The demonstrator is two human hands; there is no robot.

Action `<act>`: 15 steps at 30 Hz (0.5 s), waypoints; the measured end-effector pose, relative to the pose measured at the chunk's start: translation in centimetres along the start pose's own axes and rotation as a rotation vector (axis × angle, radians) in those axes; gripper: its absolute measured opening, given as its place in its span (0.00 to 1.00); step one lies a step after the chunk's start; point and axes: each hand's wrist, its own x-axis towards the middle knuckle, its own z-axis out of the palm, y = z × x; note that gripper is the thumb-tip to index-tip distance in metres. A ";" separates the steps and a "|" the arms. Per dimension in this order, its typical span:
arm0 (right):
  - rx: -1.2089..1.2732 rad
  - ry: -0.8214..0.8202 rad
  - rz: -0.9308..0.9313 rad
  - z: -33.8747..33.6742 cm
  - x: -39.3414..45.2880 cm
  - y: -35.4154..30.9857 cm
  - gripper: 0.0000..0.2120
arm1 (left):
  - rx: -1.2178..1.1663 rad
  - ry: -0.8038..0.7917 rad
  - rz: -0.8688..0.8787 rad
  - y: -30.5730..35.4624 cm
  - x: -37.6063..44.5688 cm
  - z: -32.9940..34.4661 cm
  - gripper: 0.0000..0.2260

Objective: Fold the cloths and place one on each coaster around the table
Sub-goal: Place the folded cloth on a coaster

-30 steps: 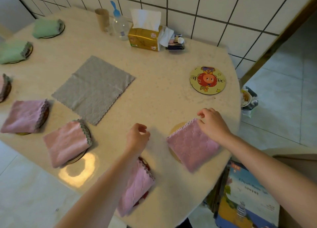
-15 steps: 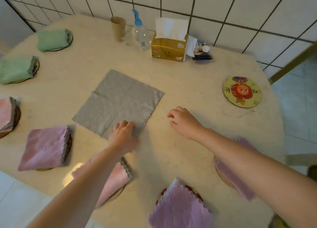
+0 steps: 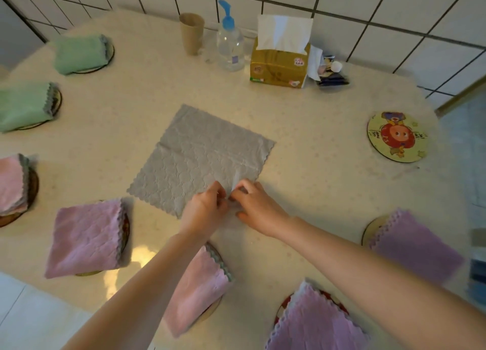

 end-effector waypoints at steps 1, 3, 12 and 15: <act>0.059 0.054 -0.003 -0.1 0.0 0.0 0.14 | -0.086 0.029 0.004 0.0 -0.2 -0.2 0.03; 0.133 0.160 -0.019 -0.8 0.1 0.3 0.08 | -0.221 0.023 0.040 0.0 -0.8 -0.6 0.05; 0.208 0.346 -0.079 -7.8 -3.6 4.9 0.05 | 0.071 0.248 0.301 -2.2 -0.8 0.4 0.07; 0.162 0.359 -0.052 -9.7 -6.9 7.6 0.06 | 0.029 0.262 0.325 -0.8 -1.6 0.4 0.07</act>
